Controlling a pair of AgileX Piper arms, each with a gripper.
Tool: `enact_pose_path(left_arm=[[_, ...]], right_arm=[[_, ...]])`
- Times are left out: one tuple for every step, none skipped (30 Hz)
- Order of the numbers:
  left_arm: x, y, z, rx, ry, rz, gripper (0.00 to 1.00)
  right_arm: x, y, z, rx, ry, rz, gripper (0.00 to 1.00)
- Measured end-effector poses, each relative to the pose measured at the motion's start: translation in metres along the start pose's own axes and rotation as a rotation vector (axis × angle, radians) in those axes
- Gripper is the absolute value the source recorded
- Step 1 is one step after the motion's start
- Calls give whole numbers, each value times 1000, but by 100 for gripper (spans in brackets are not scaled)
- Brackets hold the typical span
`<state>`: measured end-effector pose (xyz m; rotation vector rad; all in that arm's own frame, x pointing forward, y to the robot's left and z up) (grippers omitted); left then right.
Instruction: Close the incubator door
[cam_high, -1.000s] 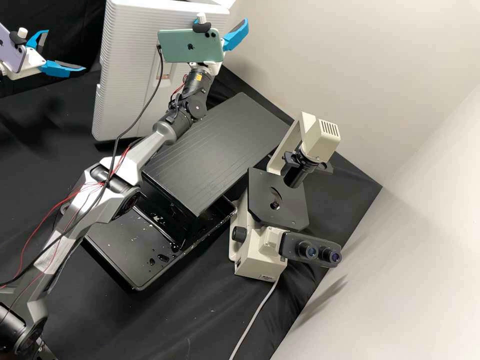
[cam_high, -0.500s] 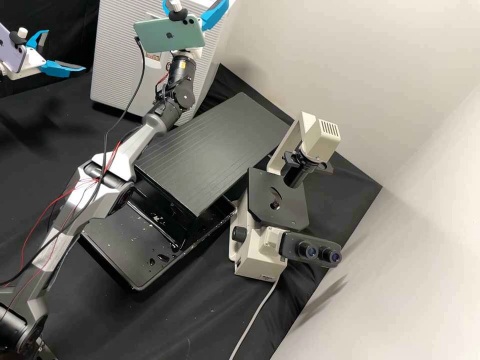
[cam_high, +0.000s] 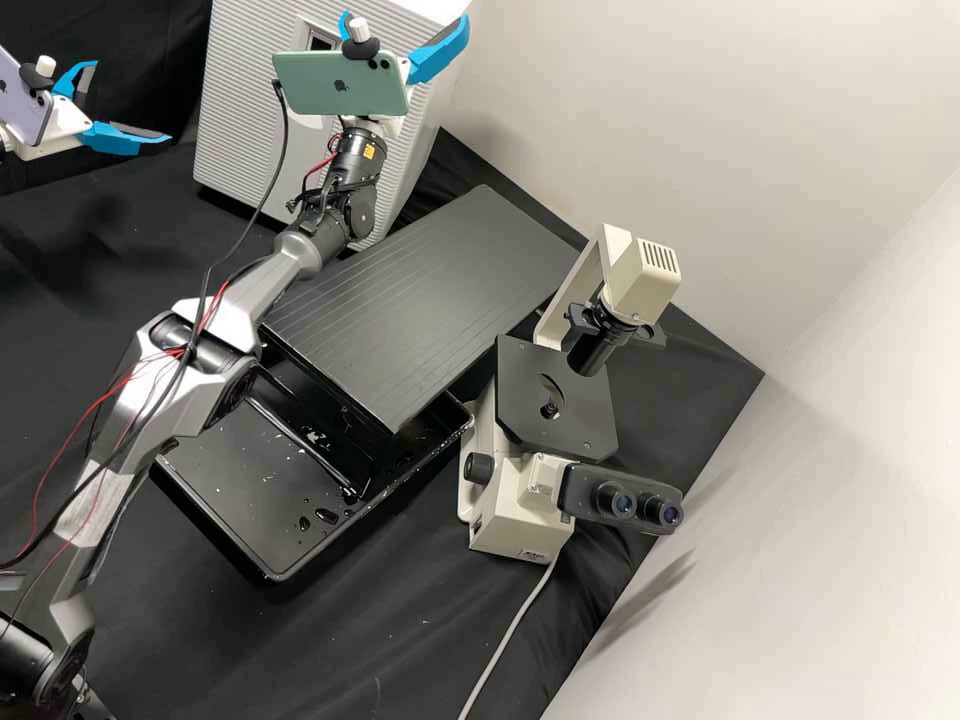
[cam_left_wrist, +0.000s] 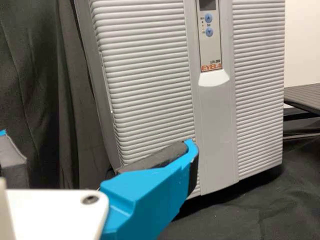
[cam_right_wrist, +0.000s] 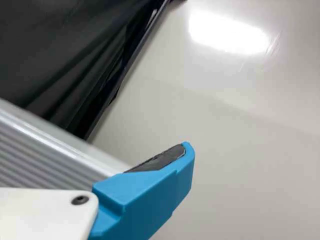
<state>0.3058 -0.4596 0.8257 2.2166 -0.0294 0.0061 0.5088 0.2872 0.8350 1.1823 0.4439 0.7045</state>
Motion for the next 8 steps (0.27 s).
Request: enact_pose_path(left_arm=[[0,0,0,0,0,0,100],[0,0,0,0,0,0,100],[0,0,0,0,0,0,100],[0,0,0,0,0,0,100],[0,0,0,0,0,0,100],[0,0,0,0,0,0,100],[0,0,0,0,0,0,100],[0,0,0,0,0,0,100]], right_arm=[[-1,1,-1,0,9,5,100],[-1,2,-2,3,17,11,100],[-1,3,-3,5,25,17,100],[-2,2,-3,18,27,20,100],[-2,3,-4,31,32,26,100],[-3,3,-4,39,35,27,100],[-4,4,-5,44,37,31,100],[-5,4,-6,47,42,31,100]])
